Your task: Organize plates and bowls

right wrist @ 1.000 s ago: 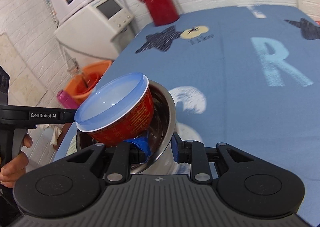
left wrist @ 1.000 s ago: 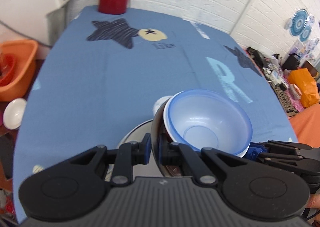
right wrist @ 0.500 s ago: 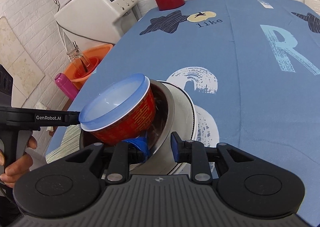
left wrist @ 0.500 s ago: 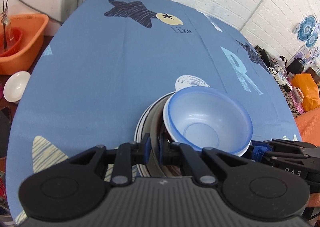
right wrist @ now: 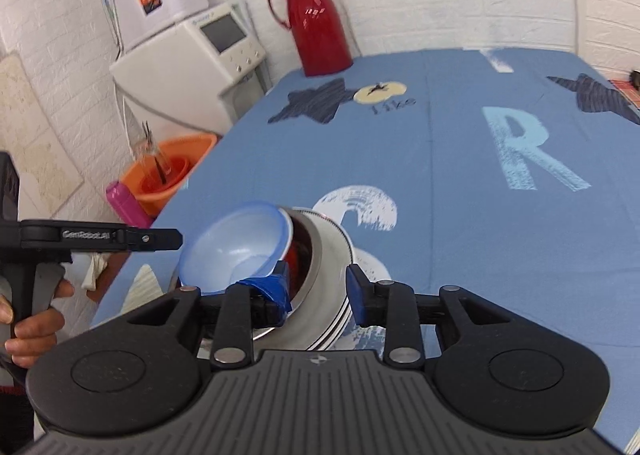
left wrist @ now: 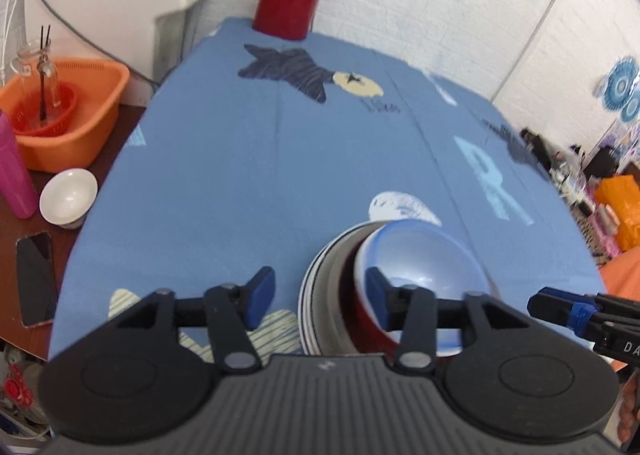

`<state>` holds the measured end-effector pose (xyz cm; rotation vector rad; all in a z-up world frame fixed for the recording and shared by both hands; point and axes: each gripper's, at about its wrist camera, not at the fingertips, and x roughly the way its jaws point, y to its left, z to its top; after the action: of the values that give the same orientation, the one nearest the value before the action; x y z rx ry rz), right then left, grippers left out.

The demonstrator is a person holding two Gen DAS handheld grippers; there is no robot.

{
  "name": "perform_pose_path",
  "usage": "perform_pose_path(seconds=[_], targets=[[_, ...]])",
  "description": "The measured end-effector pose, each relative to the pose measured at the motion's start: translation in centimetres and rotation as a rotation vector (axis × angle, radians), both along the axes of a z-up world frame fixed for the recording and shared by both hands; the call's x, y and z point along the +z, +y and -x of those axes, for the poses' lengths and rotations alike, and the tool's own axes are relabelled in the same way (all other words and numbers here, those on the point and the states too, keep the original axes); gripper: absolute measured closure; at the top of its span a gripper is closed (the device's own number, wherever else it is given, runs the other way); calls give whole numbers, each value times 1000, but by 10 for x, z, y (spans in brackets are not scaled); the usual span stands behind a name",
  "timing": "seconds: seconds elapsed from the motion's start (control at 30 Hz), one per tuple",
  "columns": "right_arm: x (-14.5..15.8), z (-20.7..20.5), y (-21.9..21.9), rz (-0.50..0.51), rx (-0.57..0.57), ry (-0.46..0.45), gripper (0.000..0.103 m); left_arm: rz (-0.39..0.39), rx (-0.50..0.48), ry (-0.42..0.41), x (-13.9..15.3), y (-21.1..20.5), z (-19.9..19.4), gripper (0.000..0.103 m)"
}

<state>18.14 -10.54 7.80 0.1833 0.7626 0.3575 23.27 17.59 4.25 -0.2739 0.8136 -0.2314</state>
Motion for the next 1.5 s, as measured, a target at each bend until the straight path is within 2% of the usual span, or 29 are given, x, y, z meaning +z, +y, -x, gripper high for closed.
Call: perform_pose_path(seconds=[0.17,0.4,0.5,0.6,0.67,0.8,0.87,1.0,1.17,1.4,1.5], targets=[[2,8,-4,-19,-108,-22,87,-20,25,-92,25,-14,26,48],[0,30,-4,-89,-218,-137,85,-26,58,-212,48,-59,67,41],[-5,44,-11,-158,-261,-179,84,-23,102,-270,49,-77,87,39],[-18,59,-21,-206,-287,-146,84,-79,137,-298,43,-95,109,38],[-23,68,-26,-183,-286,-130,83,-146,147,-313,36,-106,125,38],[-37,95,-36,-131,-352,-101,82,-179,143,-308,17,-119,154,38],[-42,107,-38,-115,-349,-96,81,-190,136,-290,6,-126,166,38],[-45,135,-38,-83,-340,-124,80,-219,108,-278,-12,-139,189,38],[-48,176,-32,-48,-326,-193,79,-220,28,-239,-29,-153,215,38],[-70,209,-40,21,-392,-217,78,-300,7,-252,-43,-169,233,38],[-78,213,-48,10,-398,-196,78,-311,10,-240,-49,-171,234,38]])
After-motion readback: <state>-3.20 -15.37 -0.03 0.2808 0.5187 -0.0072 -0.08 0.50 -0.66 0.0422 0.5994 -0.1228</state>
